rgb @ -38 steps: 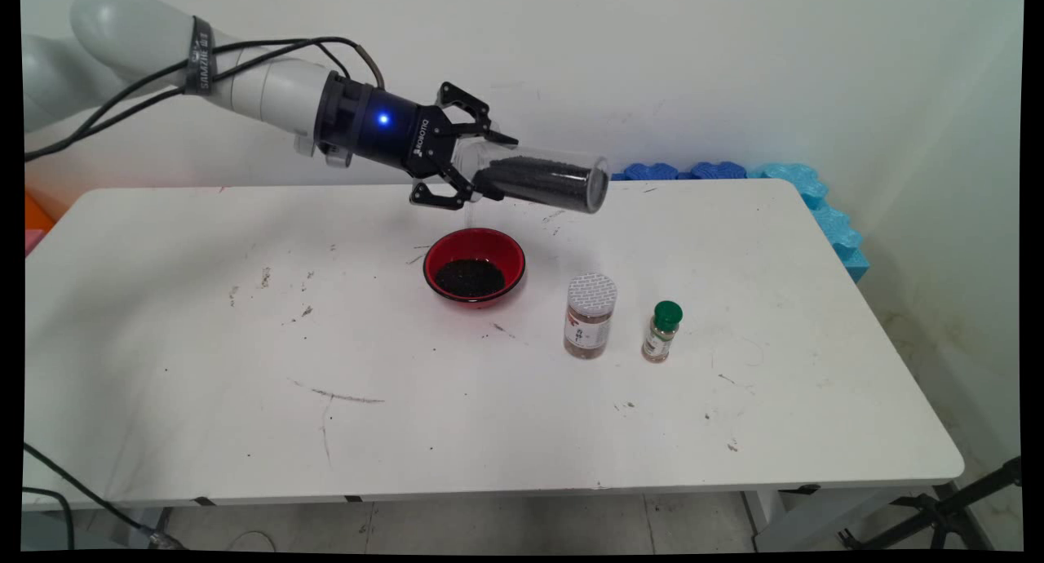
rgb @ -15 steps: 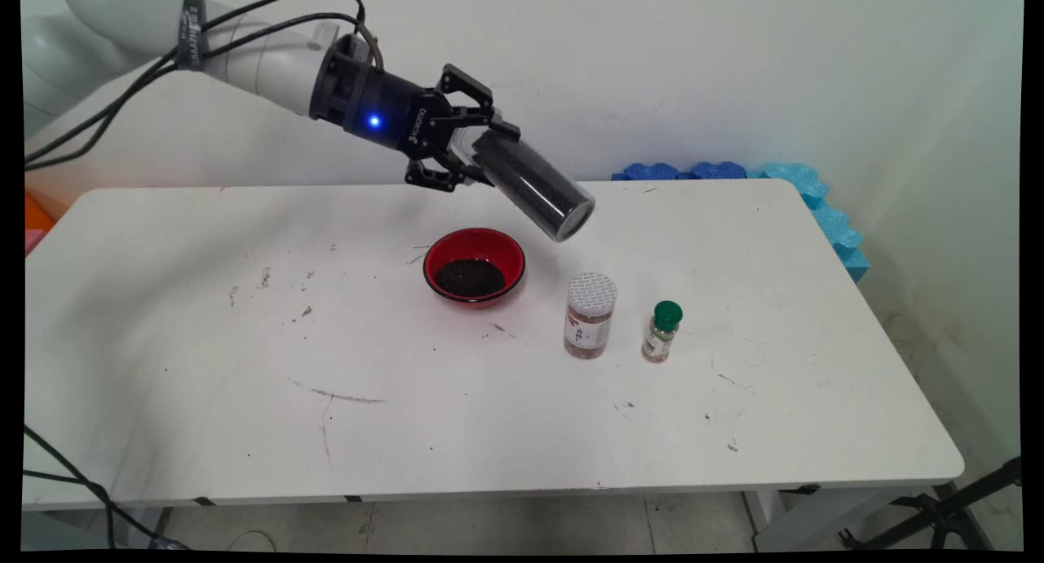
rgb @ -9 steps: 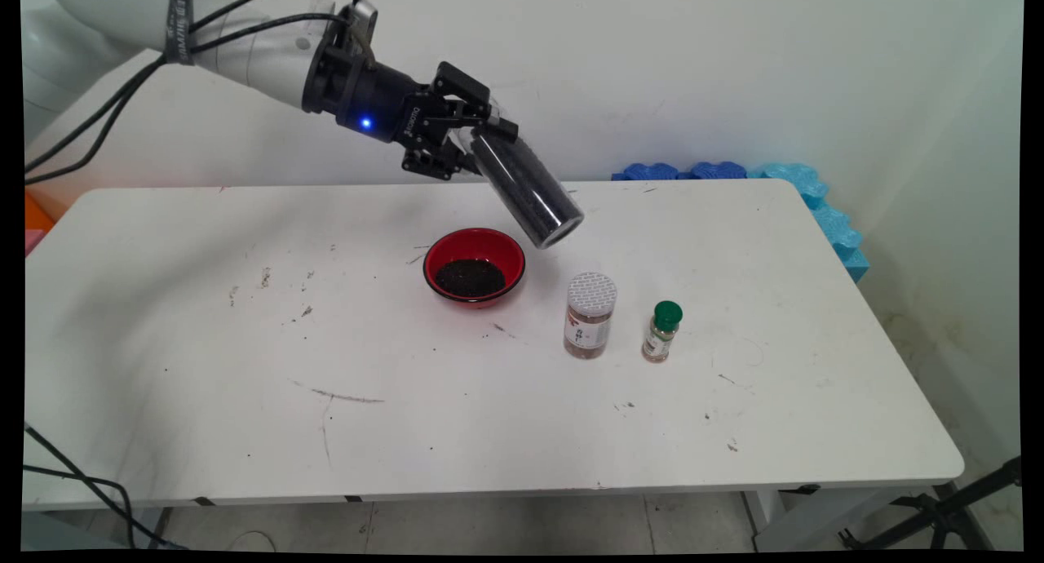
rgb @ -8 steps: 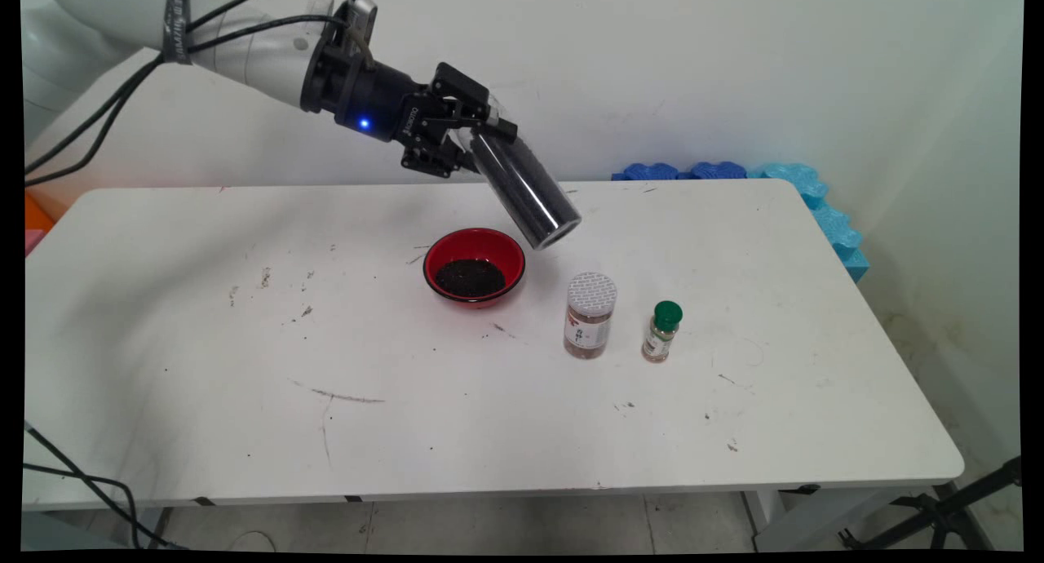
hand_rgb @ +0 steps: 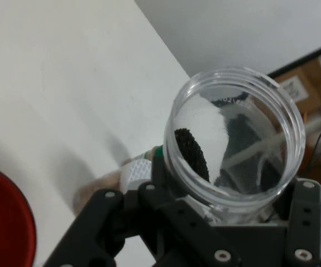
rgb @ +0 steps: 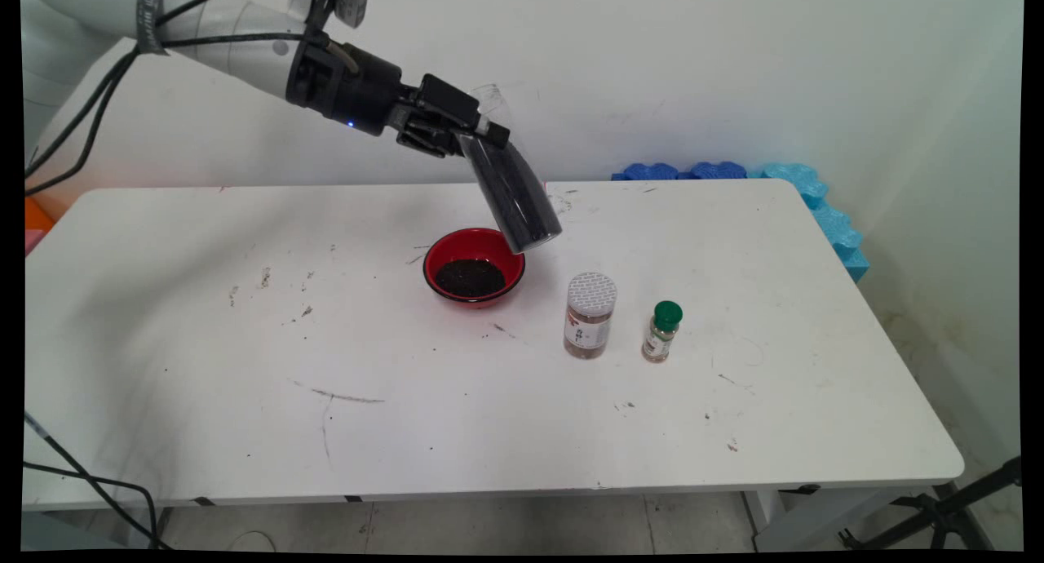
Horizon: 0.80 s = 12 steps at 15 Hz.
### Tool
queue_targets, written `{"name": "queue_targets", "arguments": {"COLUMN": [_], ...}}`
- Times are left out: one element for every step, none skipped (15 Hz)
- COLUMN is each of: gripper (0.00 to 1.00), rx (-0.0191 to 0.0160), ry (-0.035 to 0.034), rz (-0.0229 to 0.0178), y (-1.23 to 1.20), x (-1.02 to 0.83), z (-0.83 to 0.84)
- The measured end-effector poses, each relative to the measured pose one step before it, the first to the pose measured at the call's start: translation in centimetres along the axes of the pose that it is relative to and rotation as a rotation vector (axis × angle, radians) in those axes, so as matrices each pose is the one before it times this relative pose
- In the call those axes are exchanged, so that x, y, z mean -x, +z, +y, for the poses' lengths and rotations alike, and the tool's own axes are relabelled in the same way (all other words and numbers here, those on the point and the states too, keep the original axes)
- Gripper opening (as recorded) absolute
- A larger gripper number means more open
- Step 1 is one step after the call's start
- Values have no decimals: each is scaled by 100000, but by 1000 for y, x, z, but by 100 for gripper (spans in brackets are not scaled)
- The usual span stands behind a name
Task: Pour the black seasoning powder in the red bowl
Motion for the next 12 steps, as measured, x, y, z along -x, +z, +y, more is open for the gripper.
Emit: {"name": "queue_targets", "arguments": {"gripper": [0,0,0,0,0,0,0,0,0,0,0,0], "rx": [-171,-127,-95,-169,-148,-152,-116,-155,-154,-361,-491,-563], "ry": [6061,5298,3623,5412,3679,5614,6600,6638,5707,6543,6454,5414], "rz": [-200,-270,-344,-535,-394,-748,-1004,-1042,-833,-1053,-995,-751], "y": [-146,-117,-71,-107,-91,-100,-99,-109,-101,-111,-110,-104], "x": [92,96,77,110,93,125,133,149,98,106,87,61], "z": [233,220,137,198,126,207,231,236,220,227,239,223]}}
